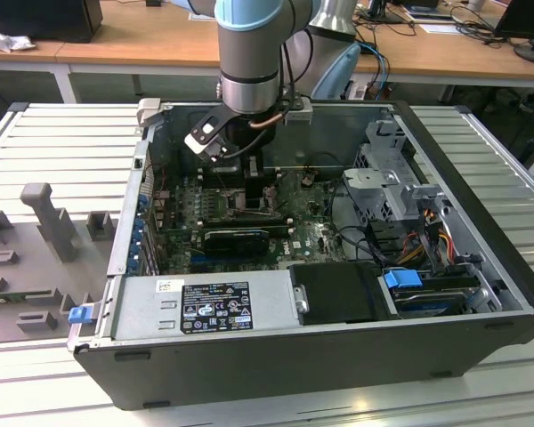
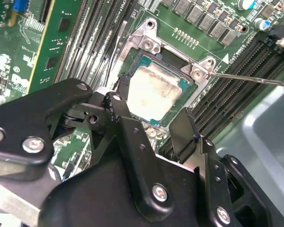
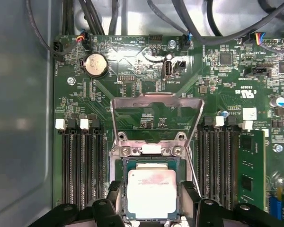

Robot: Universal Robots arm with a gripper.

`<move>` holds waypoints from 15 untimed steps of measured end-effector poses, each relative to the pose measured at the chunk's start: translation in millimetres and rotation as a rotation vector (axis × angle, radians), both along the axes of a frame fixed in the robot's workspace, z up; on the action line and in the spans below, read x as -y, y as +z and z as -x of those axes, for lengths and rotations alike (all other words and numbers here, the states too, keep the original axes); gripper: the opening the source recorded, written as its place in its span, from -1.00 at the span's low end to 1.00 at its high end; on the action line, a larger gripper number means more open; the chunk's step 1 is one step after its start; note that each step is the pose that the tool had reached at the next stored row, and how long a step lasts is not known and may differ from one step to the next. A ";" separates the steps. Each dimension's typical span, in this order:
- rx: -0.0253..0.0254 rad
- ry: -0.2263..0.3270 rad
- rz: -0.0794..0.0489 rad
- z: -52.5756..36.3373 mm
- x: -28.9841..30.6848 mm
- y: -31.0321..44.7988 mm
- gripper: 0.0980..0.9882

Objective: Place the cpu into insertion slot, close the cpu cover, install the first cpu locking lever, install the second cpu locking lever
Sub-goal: 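Place the cpu into insertion slot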

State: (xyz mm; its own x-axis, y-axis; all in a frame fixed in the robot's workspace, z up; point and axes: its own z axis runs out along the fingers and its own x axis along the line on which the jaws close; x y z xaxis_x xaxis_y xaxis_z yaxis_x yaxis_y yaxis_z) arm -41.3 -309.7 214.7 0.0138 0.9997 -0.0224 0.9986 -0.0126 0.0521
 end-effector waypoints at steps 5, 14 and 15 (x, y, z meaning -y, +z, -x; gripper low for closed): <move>0.0002 0.000 0.004 0.0 0.1 4.6 -0.31; 0.0001 0.000 0.007 0.0 2.8 6.1 -0.98; 0.0002 0.000 0.007 0.0 2.8 6.4 -0.98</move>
State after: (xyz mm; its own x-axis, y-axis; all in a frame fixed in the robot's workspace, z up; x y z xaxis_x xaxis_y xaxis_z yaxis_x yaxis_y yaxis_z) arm -41.2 -312.5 221.1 0.0138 0.9995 -0.0291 0.9986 -0.0122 0.0524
